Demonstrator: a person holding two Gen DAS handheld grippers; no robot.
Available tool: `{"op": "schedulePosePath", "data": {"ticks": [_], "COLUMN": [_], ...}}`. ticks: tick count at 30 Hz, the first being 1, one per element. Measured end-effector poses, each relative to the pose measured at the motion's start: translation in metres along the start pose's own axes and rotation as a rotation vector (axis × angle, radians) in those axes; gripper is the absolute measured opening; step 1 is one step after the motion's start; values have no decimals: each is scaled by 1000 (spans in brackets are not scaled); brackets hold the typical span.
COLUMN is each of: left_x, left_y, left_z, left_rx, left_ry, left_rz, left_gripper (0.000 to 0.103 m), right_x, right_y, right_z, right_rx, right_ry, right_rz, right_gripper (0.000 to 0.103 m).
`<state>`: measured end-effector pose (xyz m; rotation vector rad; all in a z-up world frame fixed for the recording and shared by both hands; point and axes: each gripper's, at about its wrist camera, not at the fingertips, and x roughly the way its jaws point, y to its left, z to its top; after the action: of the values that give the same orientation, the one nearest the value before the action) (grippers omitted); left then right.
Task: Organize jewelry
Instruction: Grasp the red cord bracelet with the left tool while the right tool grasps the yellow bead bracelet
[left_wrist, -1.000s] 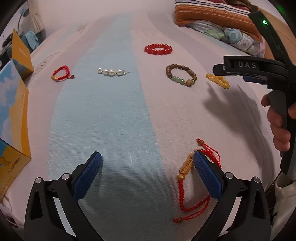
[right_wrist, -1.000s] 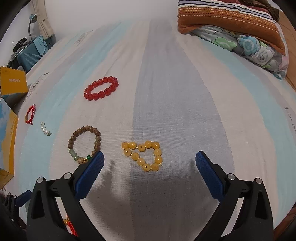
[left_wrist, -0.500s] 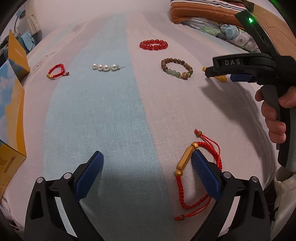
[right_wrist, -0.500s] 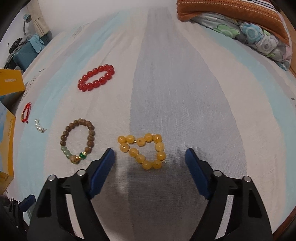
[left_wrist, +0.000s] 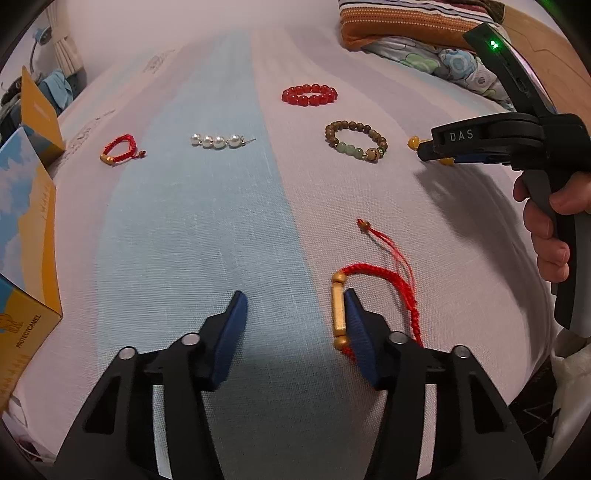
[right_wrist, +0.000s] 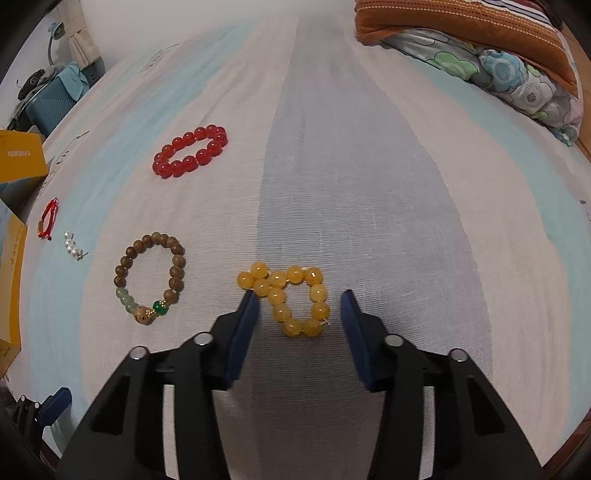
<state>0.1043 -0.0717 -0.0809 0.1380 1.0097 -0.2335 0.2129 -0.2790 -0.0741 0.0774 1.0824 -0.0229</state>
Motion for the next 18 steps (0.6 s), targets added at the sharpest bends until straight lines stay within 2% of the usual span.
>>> {"op": "schedulePosePath", "data": {"ticks": [9, 11, 16, 18], "left_x": [0, -2, -5, -7], "left_y": [3, 4, 4, 5], "left_z": [1, 1, 1, 1], "left_rx": [-3, -5, -4, -10], "left_ry": [7, 2, -10, -16], "left_rz": [4, 5, 5, -1], "left_gripper": [20, 6, 4, 4], "right_x": [-1, -1, -2, -5], "right_y": [0, -1, -2, -2], "right_z": [0, 0, -1, 0], "right_rx": [-3, -1, 9, 12], "right_ry": [0, -2, -13, -25], "right_rz": [-1, -1, 0, -1], "right_gripper": [22, 19, 18, 14]}}
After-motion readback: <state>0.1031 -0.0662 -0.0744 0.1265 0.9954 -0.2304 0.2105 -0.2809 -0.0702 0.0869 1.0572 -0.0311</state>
